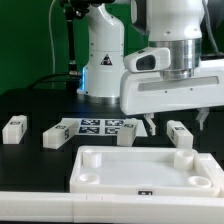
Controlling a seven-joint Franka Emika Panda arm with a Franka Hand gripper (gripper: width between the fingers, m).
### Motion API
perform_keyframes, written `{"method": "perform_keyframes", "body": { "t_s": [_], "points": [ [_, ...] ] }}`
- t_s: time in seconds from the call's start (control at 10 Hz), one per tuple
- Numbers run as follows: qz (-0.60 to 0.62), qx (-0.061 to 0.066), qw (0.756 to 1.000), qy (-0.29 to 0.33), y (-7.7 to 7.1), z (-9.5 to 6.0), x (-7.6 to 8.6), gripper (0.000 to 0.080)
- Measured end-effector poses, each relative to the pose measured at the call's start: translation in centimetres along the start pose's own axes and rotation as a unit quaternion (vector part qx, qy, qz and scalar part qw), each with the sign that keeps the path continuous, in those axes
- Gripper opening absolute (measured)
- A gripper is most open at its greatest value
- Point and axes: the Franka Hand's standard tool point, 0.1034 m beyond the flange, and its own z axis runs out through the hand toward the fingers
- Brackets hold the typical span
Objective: Assemble desk
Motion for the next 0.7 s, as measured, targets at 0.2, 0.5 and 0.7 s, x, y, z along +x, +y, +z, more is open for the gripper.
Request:
{"method": "perform_keyframes", "body": {
  "t_s": [0.2, 0.5, 0.7],
  "points": [
    [0.040, -0.004, 0.999, -0.007, -2.5, 0.4, -1.3, 0.0649],
    [0.026, -0.011, 1.000, -0.012, -4.1, 0.7, -2.1, 0.0649],
    [0.027, -0.012, 0.999, -0.021, -4.0, 0.7, -2.2, 0.0649]
  ]
}}
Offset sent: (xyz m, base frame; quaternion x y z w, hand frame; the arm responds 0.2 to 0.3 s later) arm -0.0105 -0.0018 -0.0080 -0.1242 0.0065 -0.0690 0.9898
